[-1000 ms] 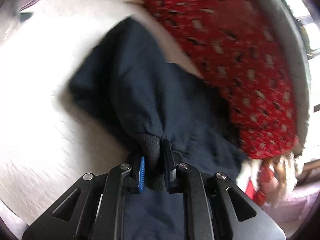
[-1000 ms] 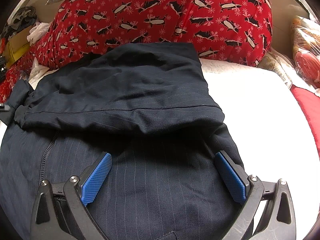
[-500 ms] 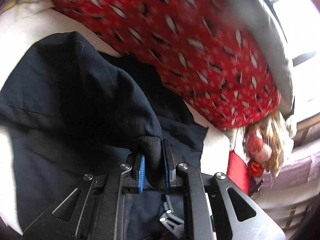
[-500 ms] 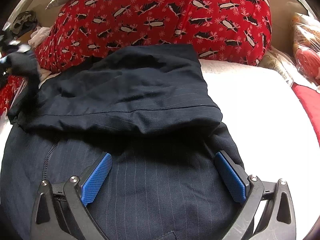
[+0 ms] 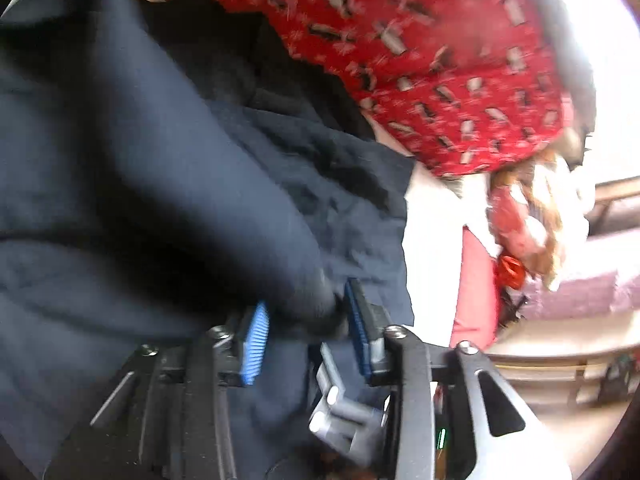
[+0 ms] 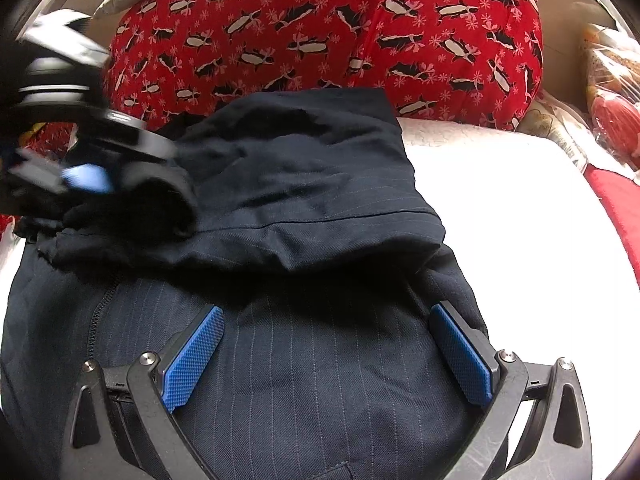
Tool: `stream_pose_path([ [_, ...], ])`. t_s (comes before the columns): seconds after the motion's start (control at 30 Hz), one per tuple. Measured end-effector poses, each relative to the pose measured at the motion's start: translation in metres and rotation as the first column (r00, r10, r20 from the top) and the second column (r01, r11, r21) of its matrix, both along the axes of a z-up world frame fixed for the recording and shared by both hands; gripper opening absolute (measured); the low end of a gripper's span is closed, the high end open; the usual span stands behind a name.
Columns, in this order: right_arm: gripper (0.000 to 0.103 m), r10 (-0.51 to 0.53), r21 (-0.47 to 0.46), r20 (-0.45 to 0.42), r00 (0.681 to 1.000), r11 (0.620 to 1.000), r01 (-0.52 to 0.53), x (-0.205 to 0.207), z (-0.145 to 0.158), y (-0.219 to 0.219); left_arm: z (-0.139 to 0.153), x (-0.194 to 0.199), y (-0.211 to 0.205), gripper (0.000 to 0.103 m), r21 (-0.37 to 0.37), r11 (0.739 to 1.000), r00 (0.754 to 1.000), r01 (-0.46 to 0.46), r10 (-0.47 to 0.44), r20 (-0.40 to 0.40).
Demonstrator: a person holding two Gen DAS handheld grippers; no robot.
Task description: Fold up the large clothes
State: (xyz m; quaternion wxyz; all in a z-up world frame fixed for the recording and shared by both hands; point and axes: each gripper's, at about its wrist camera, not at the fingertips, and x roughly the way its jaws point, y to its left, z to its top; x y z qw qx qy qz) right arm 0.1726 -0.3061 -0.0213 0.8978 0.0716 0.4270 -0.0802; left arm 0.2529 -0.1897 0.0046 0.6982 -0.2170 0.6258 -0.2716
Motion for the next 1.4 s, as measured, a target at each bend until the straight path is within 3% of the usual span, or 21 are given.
stream_pose_path([
  [0.07,0.102,0.013,-0.002,-0.036,0.999,1.0,-0.013,0.004,0.006,0.0,0.007,-0.01,0.047,0.047,-0.059,0.997,0.998,-0.047,0.049,0.032],
  [0.13,0.097,0.021,0.03,0.031,0.999,0.999,-0.022,0.002,0.026,0.0,0.006,-0.013,0.083,0.048,-0.071,0.99,0.991,-0.118,0.122,0.052],
  [0.2,0.099,0.057,0.048,0.103,0.993,0.997,-0.062,0.004,0.047,0.008,-0.005,-0.012,0.124,0.049,-0.058,0.975,0.974,-0.216,0.219,0.051],
  [0.27,0.098,0.141,0.042,0.117,0.983,0.988,-0.146,0.015,0.06,0.027,-0.019,-0.009,0.152,0.049,-0.075,0.955,0.957,-0.288,0.29,0.014],
  [0.37,0.098,0.293,-0.116,0.075,0.953,0.952,-0.284,0.031,0.06,0.071,-0.034,-0.006,0.168,0.049,-0.128,0.938,0.946,-0.323,0.321,-0.039],
  [0.53,0.096,0.446,-0.353,-0.044,0.894,0.83,-0.431,0.047,0.039,0.123,-0.036,-0.008,0.17,0.049,-0.118,0.938,0.943,-0.325,0.33,0.031],
  [0.57,0.089,0.457,-0.375,-0.059,0.887,0.813,-0.445,0.051,0.036,0.127,-0.035,-0.011,0.17,0.049,-0.123,0.937,0.941,-0.327,0.335,0.049],
  [0.6,0.068,0.435,-0.366,-0.084,0.896,0.823,-0.434,0.054,0.034,0.13,-0.034,-0.011,0.169,0.049,-0.119,0.939,0.941,-0.324,0.332,0.061],
  [0.63,0.052,0.446,-0.295,-0.105,0.889,0.84,-0.456,0.061,0.034,0.126,-0.032,-0.012,0.168,0.049,-0.106,0.944,0.944,-0.313,0.322,0.077],
  [0.67,0.023,0.437,-0.21,-0.105,0.893,0.868,-0.449,0.068,0.037,0.117,-0.031,-0.012,0.166,0.049,-0.089,0.95,0.946,-0.3,0.308,0.097],
  [0.8,0.014,0.273,0.095,0.046,0.961,0.956,-0.276,0.07,0.065,0.057,-0.028,-0.011,0.16,0.049,-0.077,0.958,0.951,-0.277,0.285,0.118],
  [0.87,0.013,0.127,0.338,0.124,0.984,0.927,-0.162,0.066,0.073,0.01,-0.028,-0.011,0.159,0.049,-0.075,0.961,0.954,-0.268,0.275,0.121],
  [0.97,0.012,-0.071,0.547,0.12,0.99,0.837,-0.006,0.062,0.069,-0.048,-0.031,-0.012,0.16,0.049,-0.076,0.958,0.952,-0.276,0.283,0.117],
  [1.07,0.012,-0.211,0.596,0.042,0.977,0.79,0.145,0.058,0.051,-0.088,-0.033,-0.009,0.162,0.049,-0.094,0.951,0.948,-0.294,0.303,0.101],
  [1.13,0.011,-0.286,0.639,-0.037,0.958,0.73,0.242,0.054,0.036,-0.108,-0.034,-0.007,0.163,0.049,-0.087,0.948,0.945,-0.305,0.313,0.093],
  [1.17,0.017,-0.309,0.656,-0.054,0.95,0.706,0.267,0.049,0.032,-0.114,-0.035,-0.006,0.165,0.049,-0.097,0.946,0.944,-0.31,0.319,0.085],
  [1.23,0.017,-0.322,0.695,-0.028,0.946,0.674,0.25,0.041,0.028,-0.116,-0.034,-0.006,0.167,0.049,-0.113,0.941,0.941,-0.32,0.33,0.08],
  [1.27,0.023,-0.315,0.705,-0.011,0.949,0.671,0.231,0.039,0.029,-0.113,-0.034,-0.006,0.169,0.049,-0.124,0.937,0.938,-0.325,0.336,0.079],
  [1.3,0.042,-0.305,0.713,0.004,0.952,0.669,0.212,0.038,0.029,-0.11,-0.033,-0.004,0.17,0.049,-0.13,0.934,0.936,-0.331,0.343,0.079],
  [1.37,0.064,-0.294,0.712,0.03,0.955,0.677,0.186,0.038,0.031,-0.104,-0.033,0.001,0.171,0.049,-0.142,0.926,0.928,-0.351,0.363,0.077],
  [1.4,0.065,-0.286,0.698,0.038,0.958,0.693,0.179,0.042,0.031,-0.099,-0.033,0.005,0.172,0.049,-0.144,0.921,0.925,-0.362,0.374,0.072],
])
